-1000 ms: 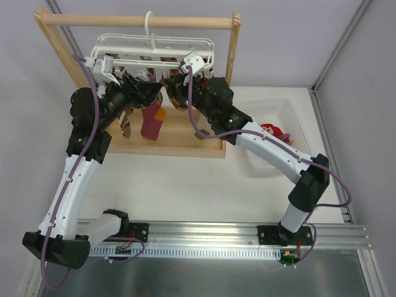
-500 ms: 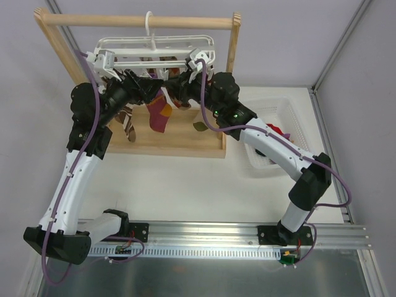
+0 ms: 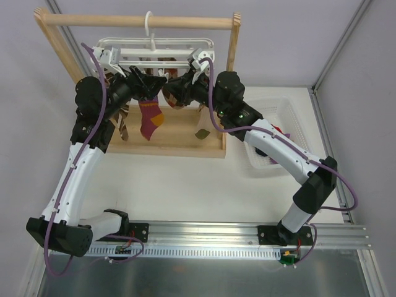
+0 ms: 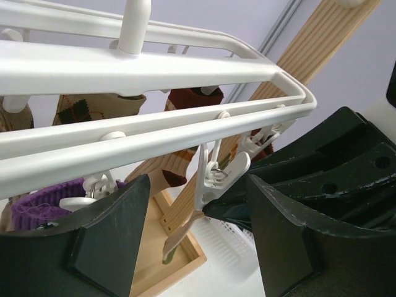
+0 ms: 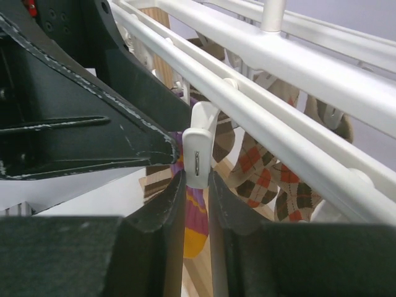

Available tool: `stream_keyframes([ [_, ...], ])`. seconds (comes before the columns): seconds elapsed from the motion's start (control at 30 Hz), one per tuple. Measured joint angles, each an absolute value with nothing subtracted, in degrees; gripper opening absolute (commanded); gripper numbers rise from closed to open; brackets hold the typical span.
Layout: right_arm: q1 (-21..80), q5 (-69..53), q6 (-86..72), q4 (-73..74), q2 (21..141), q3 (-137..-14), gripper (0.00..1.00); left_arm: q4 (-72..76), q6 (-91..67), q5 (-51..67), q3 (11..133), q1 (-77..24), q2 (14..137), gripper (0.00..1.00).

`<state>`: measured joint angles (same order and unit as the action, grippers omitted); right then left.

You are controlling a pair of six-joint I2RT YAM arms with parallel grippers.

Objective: Clip the socks to the hanger
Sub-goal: Open the clamp at the hanger.

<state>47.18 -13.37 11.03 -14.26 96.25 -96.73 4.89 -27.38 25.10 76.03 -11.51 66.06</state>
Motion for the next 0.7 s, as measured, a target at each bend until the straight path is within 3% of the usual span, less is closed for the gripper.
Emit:
stream_keyframes([
  [0.7, 47.18, -14.61, 8.97, -11.18, 96.12, -96.84, 0.13, 11.75, -26.09, 29.91, 74.98, -11.51, 66.57, 0.58],
])
